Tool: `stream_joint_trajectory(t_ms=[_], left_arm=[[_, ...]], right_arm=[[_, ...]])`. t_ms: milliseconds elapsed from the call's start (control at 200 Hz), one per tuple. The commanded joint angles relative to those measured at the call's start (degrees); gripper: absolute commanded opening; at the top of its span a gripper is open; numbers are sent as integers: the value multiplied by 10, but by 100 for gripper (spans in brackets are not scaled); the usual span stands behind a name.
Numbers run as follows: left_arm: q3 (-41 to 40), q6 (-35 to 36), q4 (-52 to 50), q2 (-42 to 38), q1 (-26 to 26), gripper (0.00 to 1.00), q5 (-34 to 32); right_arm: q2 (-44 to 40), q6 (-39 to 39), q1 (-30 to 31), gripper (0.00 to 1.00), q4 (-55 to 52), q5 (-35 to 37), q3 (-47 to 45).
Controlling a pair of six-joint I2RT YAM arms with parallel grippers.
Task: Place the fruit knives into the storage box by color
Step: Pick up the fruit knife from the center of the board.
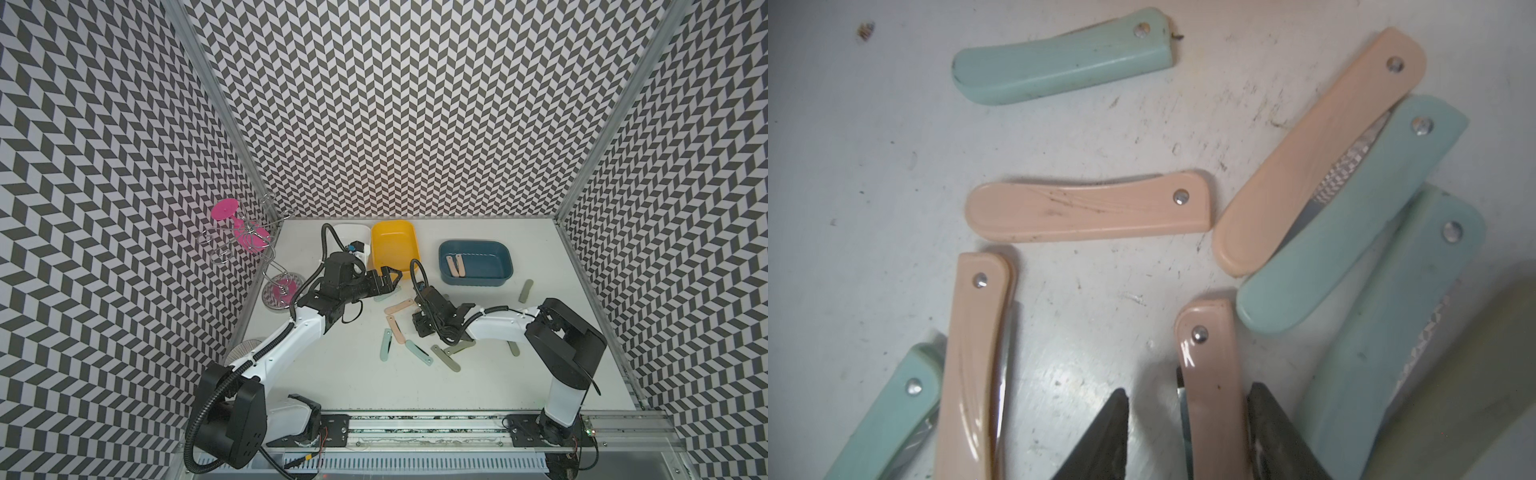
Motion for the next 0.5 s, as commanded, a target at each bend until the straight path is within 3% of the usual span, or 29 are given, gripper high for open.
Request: stream_joint_trajectory(t_ms=[0,195,496], left_arm=[[-1,2,17,0,3,100,7],[0,1,19,3,5,100,9],[2,2,20,5,6,100,12]], right_arm=[[25,-13,10,44,-26,32,11],[41,-21,22,37,-44,66,24],[38,-14,24,25,-46,57,28]])
